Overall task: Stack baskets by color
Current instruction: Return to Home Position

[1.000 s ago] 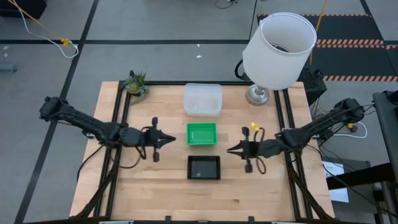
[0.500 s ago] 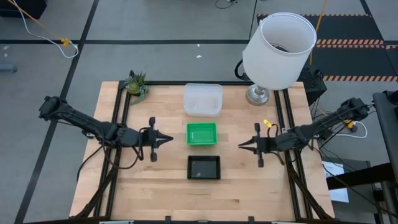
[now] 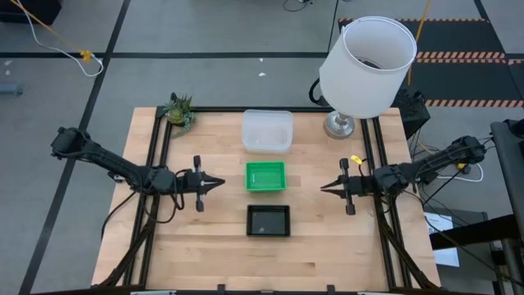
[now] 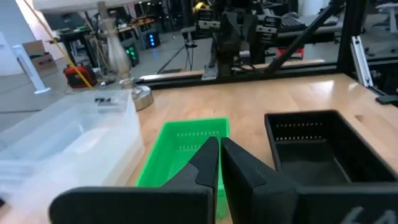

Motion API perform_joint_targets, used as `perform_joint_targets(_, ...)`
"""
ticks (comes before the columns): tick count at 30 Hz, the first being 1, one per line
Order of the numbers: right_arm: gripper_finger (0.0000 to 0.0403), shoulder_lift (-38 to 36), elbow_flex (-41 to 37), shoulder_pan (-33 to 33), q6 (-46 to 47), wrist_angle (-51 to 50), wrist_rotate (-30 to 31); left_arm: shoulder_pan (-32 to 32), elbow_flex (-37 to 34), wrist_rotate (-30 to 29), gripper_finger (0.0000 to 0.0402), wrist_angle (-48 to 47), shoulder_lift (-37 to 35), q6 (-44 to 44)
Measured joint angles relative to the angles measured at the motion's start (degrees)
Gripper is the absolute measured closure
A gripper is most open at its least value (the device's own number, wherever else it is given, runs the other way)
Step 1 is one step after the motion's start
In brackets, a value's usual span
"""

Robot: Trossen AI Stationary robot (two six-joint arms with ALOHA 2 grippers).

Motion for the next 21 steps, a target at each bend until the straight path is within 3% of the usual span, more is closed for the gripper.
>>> perform_joint_targets(13, 0.0383, -2.8, -4.1, -1.6, 0.5, 0.4, -0.8, 0.9, -0.8, -0.7, 0.038, -0.8, 0.3, -1.4)
perform_joint_targets(21, 0.0383, -3.5, -5.8, -1.6, 0.7, 1.7, -0.8, 0.8, -2.4, 3.7, 0.0393, -0.4, 0.0, -0.8)
